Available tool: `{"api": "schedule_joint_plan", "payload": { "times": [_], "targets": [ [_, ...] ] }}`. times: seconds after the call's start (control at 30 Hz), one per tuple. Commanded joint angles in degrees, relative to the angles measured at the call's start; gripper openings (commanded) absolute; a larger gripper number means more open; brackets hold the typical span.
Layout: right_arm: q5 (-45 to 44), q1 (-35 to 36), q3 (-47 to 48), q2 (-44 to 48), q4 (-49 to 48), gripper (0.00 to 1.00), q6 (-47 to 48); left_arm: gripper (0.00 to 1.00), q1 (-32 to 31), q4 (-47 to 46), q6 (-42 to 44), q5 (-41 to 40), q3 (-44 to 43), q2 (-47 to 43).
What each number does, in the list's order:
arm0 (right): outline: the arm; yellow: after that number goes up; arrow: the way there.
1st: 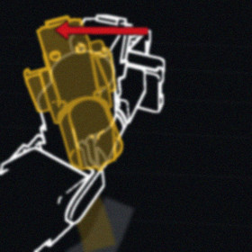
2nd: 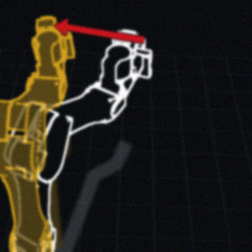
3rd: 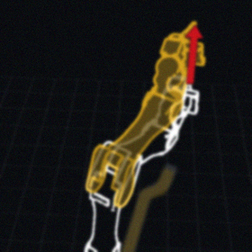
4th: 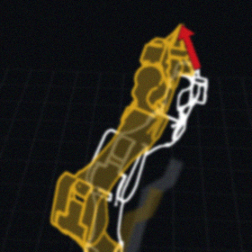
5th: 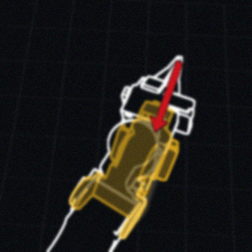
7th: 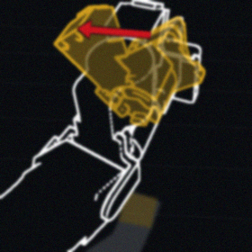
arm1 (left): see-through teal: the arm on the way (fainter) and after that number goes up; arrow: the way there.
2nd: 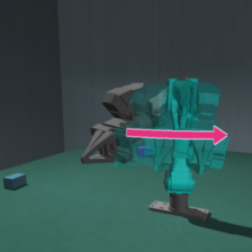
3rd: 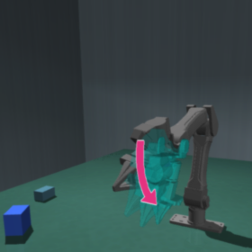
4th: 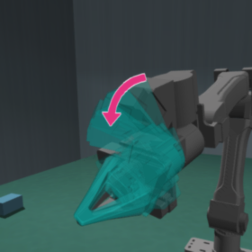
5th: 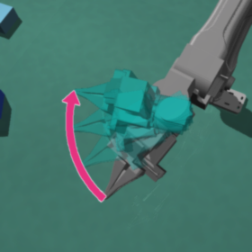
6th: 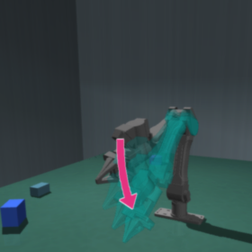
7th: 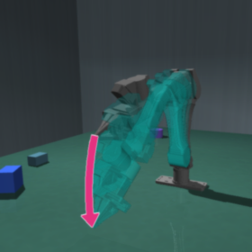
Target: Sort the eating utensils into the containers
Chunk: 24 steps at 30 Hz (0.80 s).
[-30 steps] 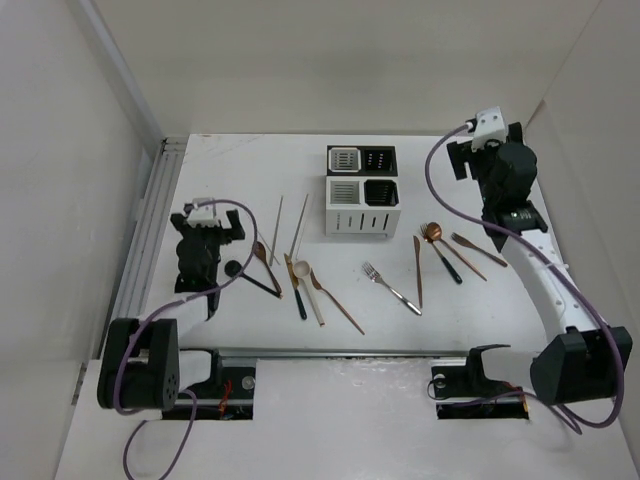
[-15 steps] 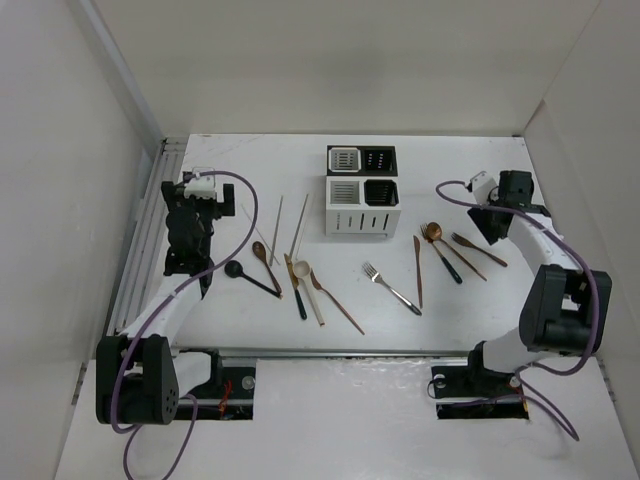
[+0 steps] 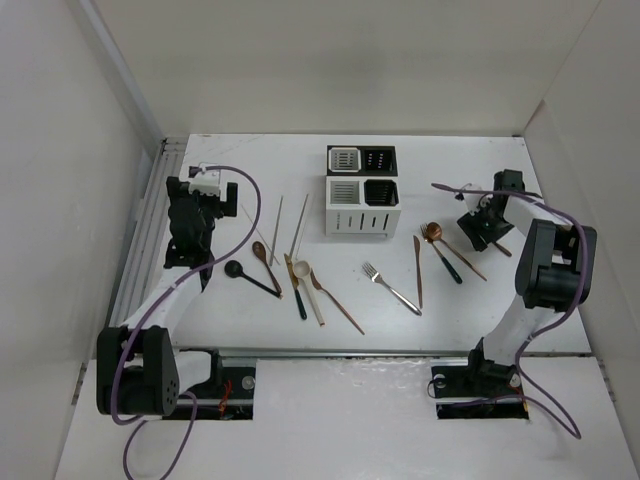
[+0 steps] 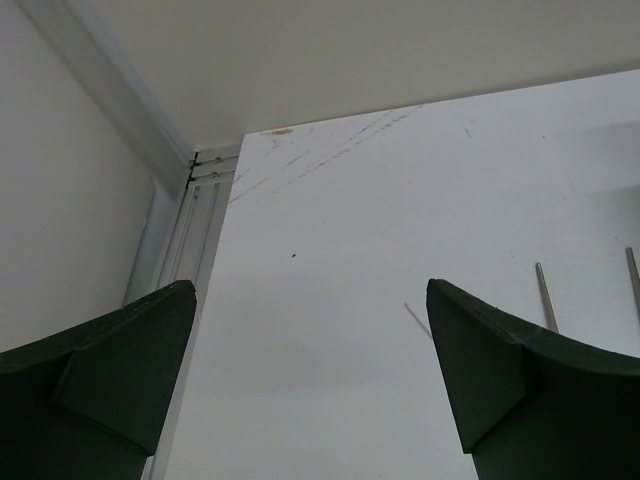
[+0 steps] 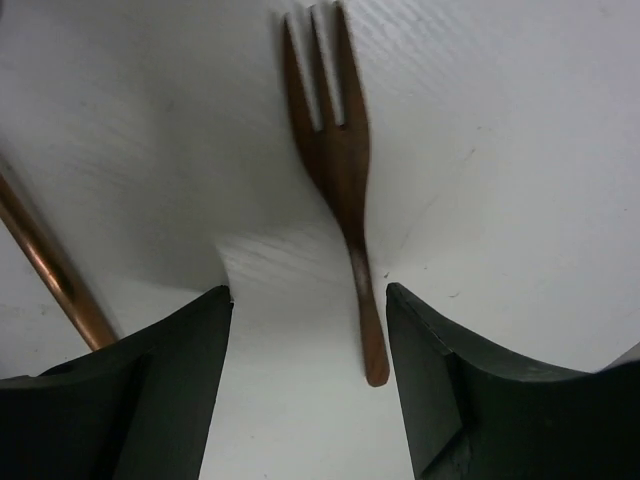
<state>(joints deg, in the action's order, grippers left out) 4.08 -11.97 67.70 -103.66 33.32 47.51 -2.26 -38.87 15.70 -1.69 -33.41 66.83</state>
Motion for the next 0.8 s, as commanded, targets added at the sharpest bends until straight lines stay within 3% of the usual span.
{"api": "schedule_joint_plan", "payload": {
  "times": [0.0,0.2,0.37,0.5,0.77],
  "targets": [
    [2.26,-0.34,-0.36,0.91,3.25,0.69,2.94,1.00,-0.29,-0.94,1.60,0.73,-3.33,0.85],
    [1.64,-0.87,-3.98,2.32,-0.98,0.61,2.94,1.00,-0.29,-0.94,1.61,1.25,-4.38,3.04],
    [3.12,-3.41,0.57,0.22,-0.46,0.59,2.24,1.00,-0.29,-0.41,1.61,1.25,-6.05,3.66],
    [3.83,-3.41,4.45,-3.73,2.44,0.50,1.71,1.00,-0.29,0.72,1.08,1.78,-6.05,3.66],
    [2.43,-3.41,7.44,-5.94,2.89,0.49,1.19,1.00,-0.29,2.40,2.13,1.17,-6.05,3.66]
  ]
}}
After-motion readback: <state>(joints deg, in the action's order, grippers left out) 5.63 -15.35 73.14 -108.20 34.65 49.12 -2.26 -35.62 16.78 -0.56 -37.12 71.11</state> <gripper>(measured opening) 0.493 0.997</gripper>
